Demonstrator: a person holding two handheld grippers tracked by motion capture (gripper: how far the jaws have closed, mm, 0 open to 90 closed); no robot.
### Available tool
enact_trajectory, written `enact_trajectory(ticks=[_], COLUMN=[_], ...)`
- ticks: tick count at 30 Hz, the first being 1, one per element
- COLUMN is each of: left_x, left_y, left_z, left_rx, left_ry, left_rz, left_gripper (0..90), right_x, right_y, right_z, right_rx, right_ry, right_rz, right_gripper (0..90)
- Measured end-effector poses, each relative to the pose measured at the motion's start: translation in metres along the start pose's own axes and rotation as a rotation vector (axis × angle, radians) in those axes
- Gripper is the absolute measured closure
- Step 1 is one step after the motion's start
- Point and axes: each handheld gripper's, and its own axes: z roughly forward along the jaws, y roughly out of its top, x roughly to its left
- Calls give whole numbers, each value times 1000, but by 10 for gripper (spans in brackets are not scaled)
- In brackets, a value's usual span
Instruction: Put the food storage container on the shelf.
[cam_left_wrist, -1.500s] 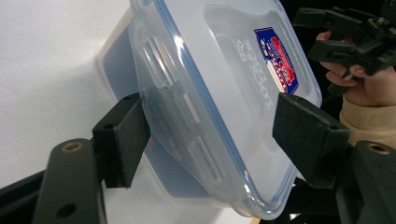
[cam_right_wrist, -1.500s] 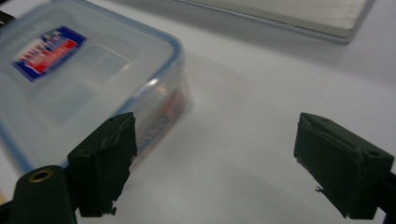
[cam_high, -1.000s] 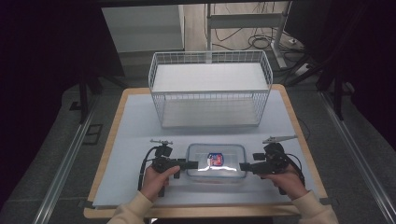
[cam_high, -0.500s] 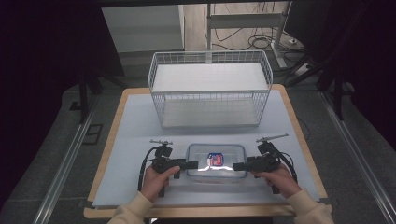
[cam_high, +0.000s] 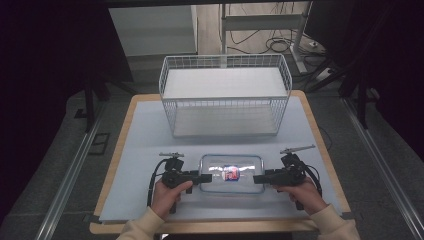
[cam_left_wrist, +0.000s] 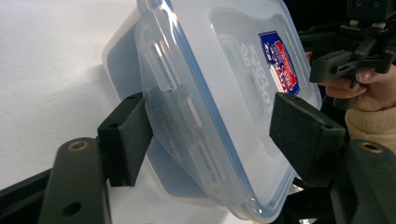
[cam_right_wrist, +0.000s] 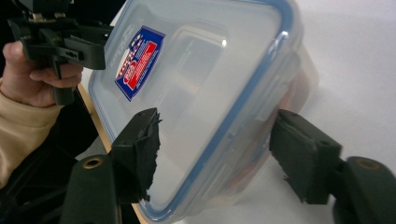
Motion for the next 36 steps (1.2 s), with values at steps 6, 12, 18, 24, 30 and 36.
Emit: enact_trajectory(ticks=[6, 12, 18, 24, 30, 36], left_x=[-5, -7, -8, -11, -15, -18], left_y=[-5, -9, -11, -12, -14, -14], left_z=[-3, -7, -9, -10, -12, -14], left_rx=[-25, -42, -51, -59, -68, -80], left_ry=[10, 8, 8, 14, 34, 42], left_rz=[22, 34, 32, 38, 41, 49], left_gripper=[338, 371, 387, 399, 408, 429], right_x=[1, 5, 6, 8, 10, 12], right_y=[-4, -8, -10, -12, -13, -14], right_z=[-5, -9, -10, -11, -12, -14], right_rx=[-30, -46, -60, -70, -94, -112], right_ry=[11, 7, 8, 3, 1, 4], right_rz=[5, -2, 3, -1, 6, -5], right_gripper=[422, 453, 467, 480, 503, 526])
